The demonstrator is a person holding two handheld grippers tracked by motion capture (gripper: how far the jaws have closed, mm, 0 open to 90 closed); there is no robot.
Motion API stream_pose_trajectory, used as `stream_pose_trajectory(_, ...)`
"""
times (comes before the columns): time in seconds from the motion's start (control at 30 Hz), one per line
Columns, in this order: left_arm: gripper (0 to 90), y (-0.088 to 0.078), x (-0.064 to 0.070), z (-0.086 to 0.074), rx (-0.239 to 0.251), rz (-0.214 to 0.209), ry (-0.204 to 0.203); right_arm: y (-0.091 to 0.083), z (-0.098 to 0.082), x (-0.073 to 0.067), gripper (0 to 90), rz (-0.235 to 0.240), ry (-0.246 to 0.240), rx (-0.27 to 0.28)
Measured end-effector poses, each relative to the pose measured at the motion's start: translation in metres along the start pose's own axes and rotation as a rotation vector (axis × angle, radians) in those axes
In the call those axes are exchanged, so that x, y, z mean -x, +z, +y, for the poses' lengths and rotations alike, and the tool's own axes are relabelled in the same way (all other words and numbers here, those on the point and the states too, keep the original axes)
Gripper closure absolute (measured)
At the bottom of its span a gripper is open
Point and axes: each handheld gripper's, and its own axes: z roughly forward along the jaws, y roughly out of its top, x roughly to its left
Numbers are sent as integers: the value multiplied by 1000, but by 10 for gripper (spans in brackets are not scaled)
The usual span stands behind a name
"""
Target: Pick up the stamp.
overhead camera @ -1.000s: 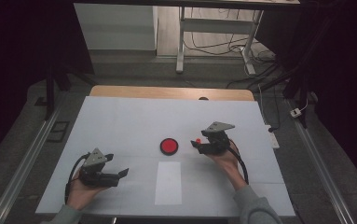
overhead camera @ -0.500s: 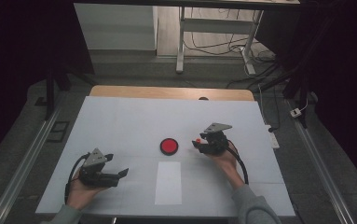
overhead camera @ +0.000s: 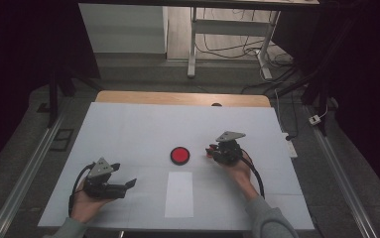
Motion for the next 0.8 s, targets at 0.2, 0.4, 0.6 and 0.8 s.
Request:
stream_pose_trajectory(0.2,163,0,0,0,0,1,-1,-3,2,-1,721,0,2,33)
stream_pose_trajectory(0.4,163,1,0,0,0,-1,-2,-7,3,0,722,9,18,54)
stream_pose_trajectory(0.6,167,0,-1,0,10,-2,-7,-12,5,1,722,20,35,90)
stream_pose_trajectory(0.8,167,2,-3,1,10,-8,-14,-20,7,1,722,21,44,121)
